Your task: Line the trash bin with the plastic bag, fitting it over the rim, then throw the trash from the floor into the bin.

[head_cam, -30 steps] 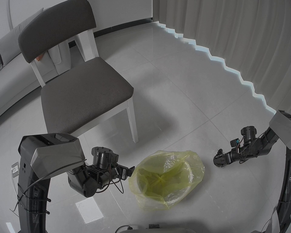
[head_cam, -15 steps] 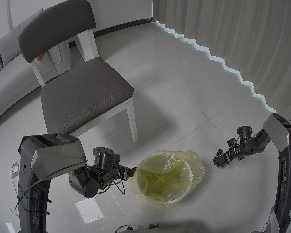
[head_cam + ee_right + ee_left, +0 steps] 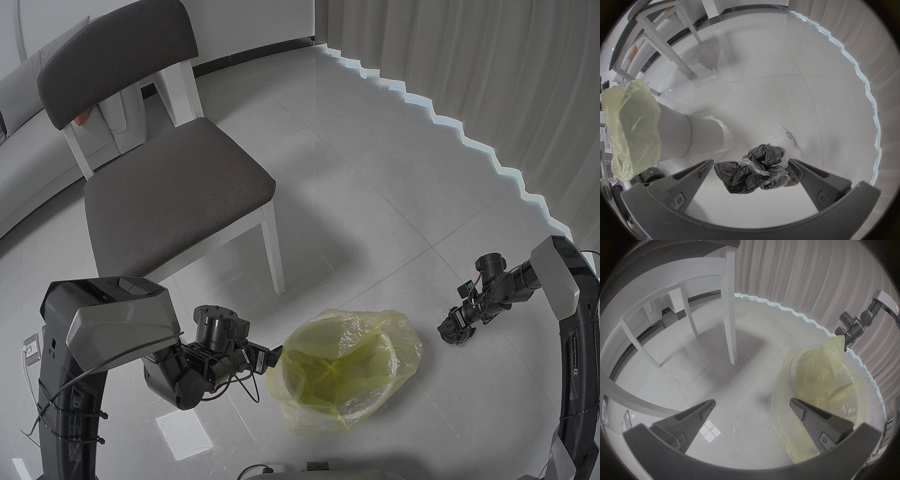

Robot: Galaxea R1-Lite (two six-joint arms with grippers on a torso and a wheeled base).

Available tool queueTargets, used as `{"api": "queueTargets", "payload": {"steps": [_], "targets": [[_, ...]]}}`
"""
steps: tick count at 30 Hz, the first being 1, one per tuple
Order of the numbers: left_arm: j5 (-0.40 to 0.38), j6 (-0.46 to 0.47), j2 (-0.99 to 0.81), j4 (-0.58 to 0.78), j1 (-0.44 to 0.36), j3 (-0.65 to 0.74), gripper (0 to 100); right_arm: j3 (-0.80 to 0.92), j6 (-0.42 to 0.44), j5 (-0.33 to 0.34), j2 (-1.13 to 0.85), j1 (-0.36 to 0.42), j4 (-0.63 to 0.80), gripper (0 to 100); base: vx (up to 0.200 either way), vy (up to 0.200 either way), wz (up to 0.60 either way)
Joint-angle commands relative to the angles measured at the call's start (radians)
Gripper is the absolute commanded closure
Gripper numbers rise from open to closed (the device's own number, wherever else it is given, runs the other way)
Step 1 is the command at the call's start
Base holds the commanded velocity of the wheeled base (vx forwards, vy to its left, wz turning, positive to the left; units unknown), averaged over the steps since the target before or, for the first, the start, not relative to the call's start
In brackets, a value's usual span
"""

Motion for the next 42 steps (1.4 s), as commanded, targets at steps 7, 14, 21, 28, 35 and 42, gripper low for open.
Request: {"api": "queueTargets", "payload": {"steps": [7,14,21,28,35,42], "targets": [[0.002,0.0,0.016,-0.02,0.002,0.001,0,-0.221,-0.003,-0.022,0.103,0.008,0.148,0,0.0,0.0,0.0],[0.002,0.001,0.031,-0.046,0.0,0.002,0,-0.241,-0.008,-0.023,0.125,0.003,0.168,0,0.0,0.0,0.0],[0.002,0.001,0.034,-0.049,0.002,0.002,0,-0.241,-0.034,-0.025,0.12,-0.002,0.168,100,0.0,0.0,0.0],[0.002,0.001,0.044,-0.051,0.008,-0.005,0,-0.237,-0.037,-0.075,0.08,-0.005,0.223,100,0.0,0.0,0.0],[0.0,0.003,0.038,-0.085,0.009,0.011,0,-0.134,-0.037,-0.077,-0.072,-0.014,0.266,100,0.0,0.0,0.0],[-0.001,0.0,0.024,-0.092,0.009,0.019,0,0.069,-0.039,-0.078,-0.333,-0.014,0.245,100,0.0,0.0,0.0]]}}
